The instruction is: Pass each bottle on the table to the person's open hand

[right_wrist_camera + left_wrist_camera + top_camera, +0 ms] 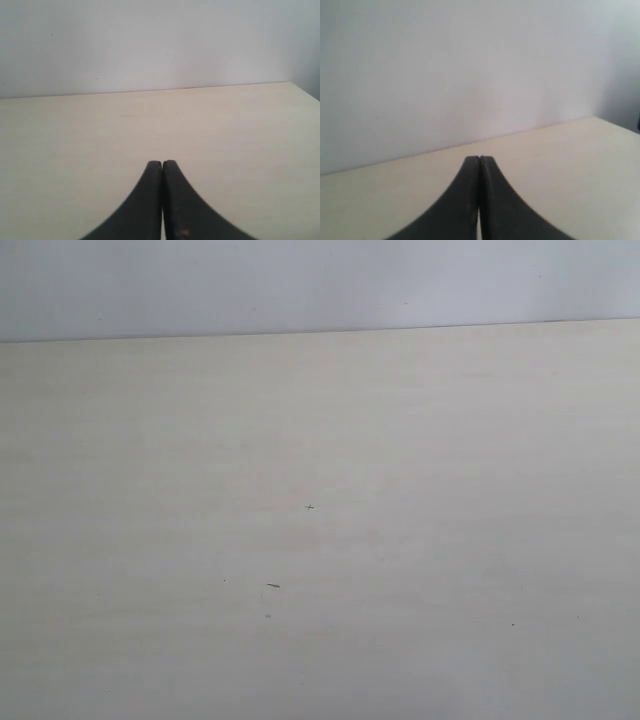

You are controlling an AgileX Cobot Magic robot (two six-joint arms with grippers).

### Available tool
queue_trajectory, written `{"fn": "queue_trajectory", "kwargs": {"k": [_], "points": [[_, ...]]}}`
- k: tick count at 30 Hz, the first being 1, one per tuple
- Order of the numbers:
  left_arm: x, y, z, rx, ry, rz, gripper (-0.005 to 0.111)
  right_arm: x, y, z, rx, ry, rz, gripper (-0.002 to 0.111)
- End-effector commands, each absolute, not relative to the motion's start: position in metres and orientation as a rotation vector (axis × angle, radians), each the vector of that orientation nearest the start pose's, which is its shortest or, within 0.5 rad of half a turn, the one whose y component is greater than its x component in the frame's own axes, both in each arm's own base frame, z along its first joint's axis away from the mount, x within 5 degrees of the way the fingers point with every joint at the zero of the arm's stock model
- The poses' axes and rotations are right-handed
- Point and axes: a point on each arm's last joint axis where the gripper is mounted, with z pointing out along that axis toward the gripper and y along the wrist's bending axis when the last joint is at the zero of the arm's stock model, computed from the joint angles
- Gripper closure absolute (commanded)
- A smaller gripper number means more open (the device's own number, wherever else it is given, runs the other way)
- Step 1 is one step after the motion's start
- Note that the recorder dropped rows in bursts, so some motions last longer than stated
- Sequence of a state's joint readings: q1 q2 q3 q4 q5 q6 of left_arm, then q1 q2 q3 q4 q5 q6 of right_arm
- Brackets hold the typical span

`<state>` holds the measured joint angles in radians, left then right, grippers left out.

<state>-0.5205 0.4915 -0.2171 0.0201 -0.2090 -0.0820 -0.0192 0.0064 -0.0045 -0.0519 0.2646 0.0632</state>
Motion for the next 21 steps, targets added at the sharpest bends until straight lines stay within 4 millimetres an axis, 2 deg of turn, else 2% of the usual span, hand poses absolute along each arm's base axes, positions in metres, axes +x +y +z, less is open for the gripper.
{"fn": "queue_trajectory", "kwargs": {"k": [1, 9, 21], "points": [[0.081, -0.038, 0.263, 0.277, 1.477, -0.402, 0.107, 0.055, -0.003, 0.19, 0.045, 1.74, -0.02, 0.108], [0.058, -0.015, 0.228, 0.193, 1.372, -0.194, 0.107, 0.055, -0.003, 0.19, 0.045, 1.74, -0.02, 0.108], [0.054, -0.012, 0.219, 0.166, 1.413, -0.155, 0.107, 0.055, -0.003, 0.19, 0.045, 1.74, -0.02, 0.108]]}}
